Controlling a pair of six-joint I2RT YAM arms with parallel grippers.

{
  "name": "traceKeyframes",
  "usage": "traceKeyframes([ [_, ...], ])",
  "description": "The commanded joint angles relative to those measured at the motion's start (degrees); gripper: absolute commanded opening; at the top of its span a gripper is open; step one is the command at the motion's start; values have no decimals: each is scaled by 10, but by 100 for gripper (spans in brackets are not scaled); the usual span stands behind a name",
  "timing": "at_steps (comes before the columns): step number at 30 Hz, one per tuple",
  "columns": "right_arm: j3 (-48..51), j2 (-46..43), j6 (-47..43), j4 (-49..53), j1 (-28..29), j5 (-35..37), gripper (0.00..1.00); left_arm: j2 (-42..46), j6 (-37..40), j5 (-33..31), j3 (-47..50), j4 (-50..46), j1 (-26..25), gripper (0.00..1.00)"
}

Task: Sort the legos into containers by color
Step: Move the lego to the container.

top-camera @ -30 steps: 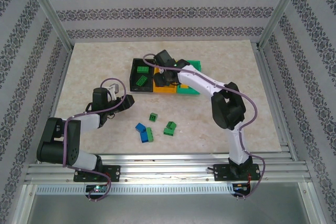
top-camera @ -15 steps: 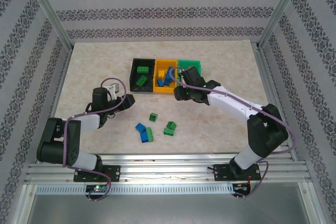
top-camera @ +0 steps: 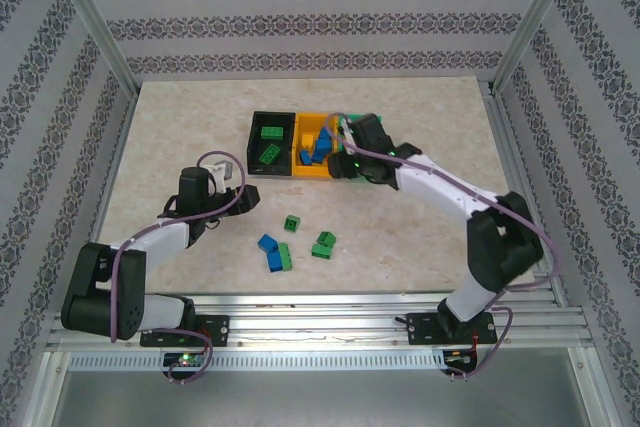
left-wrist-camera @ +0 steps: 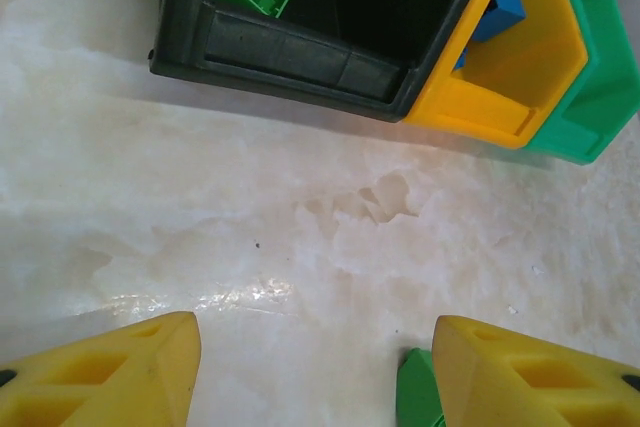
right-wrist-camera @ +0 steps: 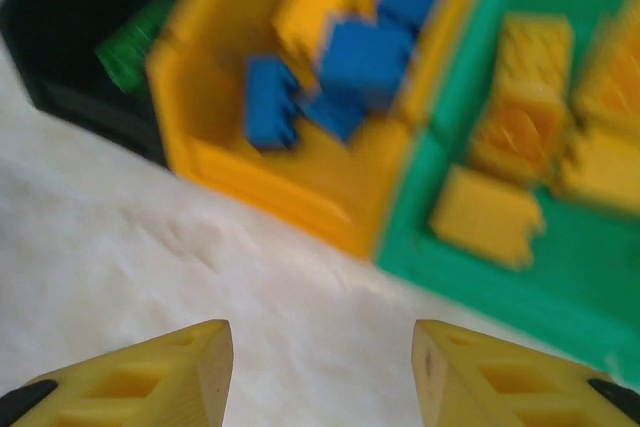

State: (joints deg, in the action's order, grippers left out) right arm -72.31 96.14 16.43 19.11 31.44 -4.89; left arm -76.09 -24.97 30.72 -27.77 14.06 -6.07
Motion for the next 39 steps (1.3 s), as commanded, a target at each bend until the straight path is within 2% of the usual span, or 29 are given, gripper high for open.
traceKeyframes([
  [1,-95,79,-17,25,12,-16,50,-11,34,-11,-9,-16,-6,63],
  [5,-243,187,-67,85,9,-16,50,-12,34,-8,1,-5,-5,63],
  [9,-384,284,-176,175,-3,-32,50,19,46,-15,2,-15,-6,63],
  [13,-528,373,-264,283,-26,-108,50,35,47,-22,12,-12,-6,66],
  [22,-796,536,-397,462,-52,-123,52,29,48,-26,8,-16,-5,66],
  [24,-818,555,-413,472,-54,-127,53,30,47,-25,8,-15,-6,66],
  [29,-796,559,-436,427,-40,-101,56,28,47,-28,9,-15,-6,66],
  [34,-797,577,-445,401,-34,-82,68,25,47,-31,7,-17,-5,66],
  [39,-807,601,-466,399,-24,-47,71,28,46,-33,8,-18,-6,66],
])
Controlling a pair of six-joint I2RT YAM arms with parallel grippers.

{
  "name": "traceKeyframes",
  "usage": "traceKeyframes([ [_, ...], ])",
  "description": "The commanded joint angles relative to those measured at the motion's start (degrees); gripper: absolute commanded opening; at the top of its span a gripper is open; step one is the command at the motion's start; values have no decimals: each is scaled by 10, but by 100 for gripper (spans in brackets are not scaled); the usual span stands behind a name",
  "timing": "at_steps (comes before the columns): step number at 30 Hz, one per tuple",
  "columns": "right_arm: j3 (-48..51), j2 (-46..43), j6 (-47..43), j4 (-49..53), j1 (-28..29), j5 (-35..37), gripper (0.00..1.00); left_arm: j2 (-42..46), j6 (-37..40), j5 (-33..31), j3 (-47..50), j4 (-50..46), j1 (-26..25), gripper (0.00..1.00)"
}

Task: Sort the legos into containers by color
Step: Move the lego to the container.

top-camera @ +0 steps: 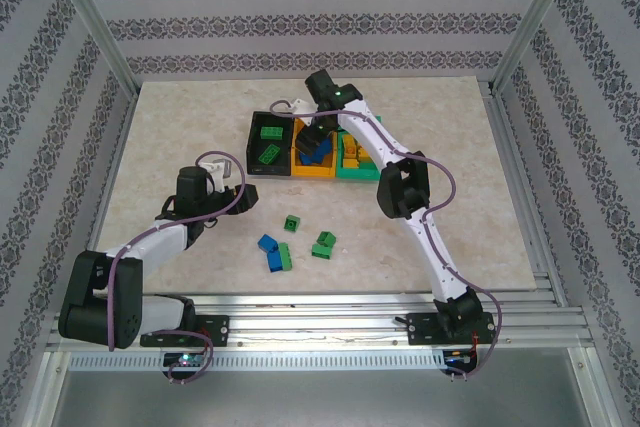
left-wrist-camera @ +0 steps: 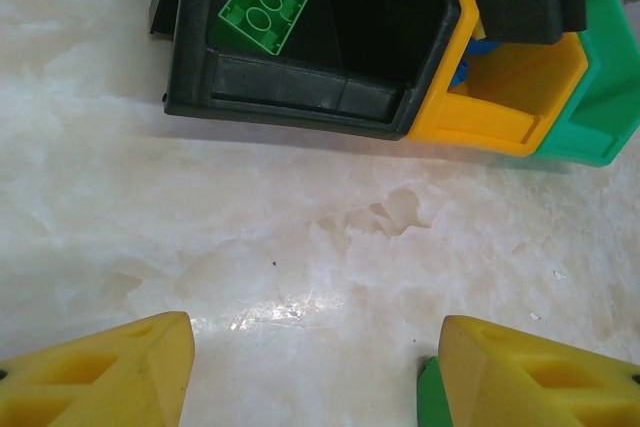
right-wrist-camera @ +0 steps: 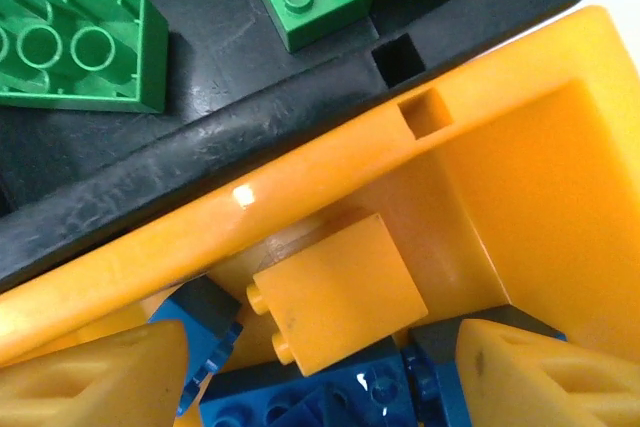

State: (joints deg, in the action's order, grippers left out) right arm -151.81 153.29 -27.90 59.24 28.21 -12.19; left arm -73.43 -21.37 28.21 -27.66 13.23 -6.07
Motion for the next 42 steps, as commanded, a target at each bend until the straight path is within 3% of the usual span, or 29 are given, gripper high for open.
traceKeyframes([
  [1,-20,38,-25,3,10,29,71,1,11,-8,7,-10,-6,66],
  [10,-34,63,-25,-2,1,7,68,2,11,-8,8,-11,-6,66],
  [22,-30,75,3,43,1,-14,44,5,7,-13,12,-7,-6,66],
  [26,-15,62,12,52,2,-18,43,-4,-13,-22,4,1,-4,67],
  [27,-9,56,14,53,3,-16,44,-10,-24,-30,-8,-4,-3,73],
  [33,46,12,15,42,6,-9,46,-74,-53,-37,-111,-27,29,77],
  [42,88,-23,18,36,6,-27,48,-274,-88,75,-291,7,61,72],
])
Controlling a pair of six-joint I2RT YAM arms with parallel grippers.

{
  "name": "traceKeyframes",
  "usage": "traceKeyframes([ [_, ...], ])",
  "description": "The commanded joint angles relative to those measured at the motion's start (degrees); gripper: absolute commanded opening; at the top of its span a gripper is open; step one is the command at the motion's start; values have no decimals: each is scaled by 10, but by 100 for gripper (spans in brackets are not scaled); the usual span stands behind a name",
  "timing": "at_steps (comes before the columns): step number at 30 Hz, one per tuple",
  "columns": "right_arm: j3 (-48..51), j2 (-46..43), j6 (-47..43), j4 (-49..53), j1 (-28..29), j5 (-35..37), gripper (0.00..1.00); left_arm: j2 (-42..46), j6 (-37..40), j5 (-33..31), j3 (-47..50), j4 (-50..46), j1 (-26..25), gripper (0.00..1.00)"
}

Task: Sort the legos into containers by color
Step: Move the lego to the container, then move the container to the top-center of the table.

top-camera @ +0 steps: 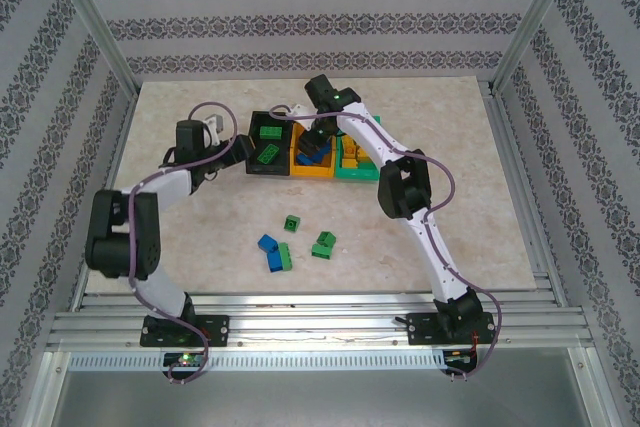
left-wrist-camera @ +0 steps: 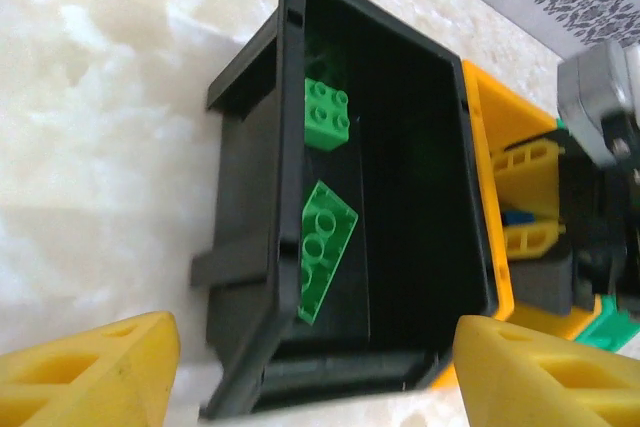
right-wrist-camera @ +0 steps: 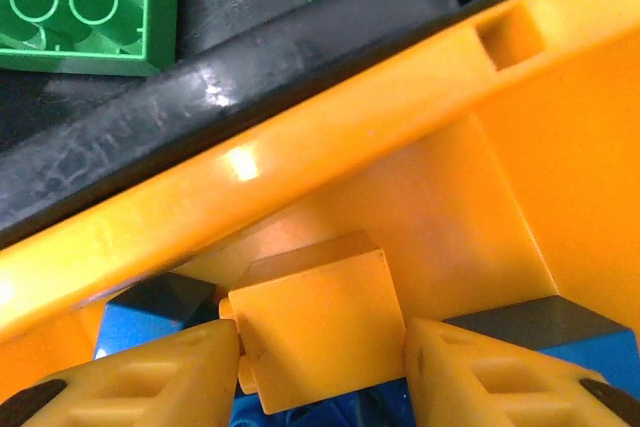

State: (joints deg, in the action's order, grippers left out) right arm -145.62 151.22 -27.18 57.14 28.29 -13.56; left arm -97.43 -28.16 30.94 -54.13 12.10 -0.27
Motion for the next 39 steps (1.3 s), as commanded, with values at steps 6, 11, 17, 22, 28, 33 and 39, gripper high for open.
traceKeyframes([
  [6,68,-27,8,52,-1,-34,50,-118,-24,98,-90,18,-2,68],
  [11,73,-35,10,54,0,-44,56,-114,-15,92,-80,21,-24,68],
  [17,29,-3,5,79,11,1,62,-107,-25,98,-64,38,-28,68],
  [22,-2,21,-6,105,17,29,63,-96,-20,98,-52,37,-28,68],
  [28,4,25,-8,105,12,59,62,-94,-23,99,-37,50,-28,68],
  [33,-38,53,-4,124,12,89,65,-93,-34,103,-26,69,-28,68],
  [39,-45,50,23,90,11,116,67,-88,-34,103,-20,71,-28,68],
])
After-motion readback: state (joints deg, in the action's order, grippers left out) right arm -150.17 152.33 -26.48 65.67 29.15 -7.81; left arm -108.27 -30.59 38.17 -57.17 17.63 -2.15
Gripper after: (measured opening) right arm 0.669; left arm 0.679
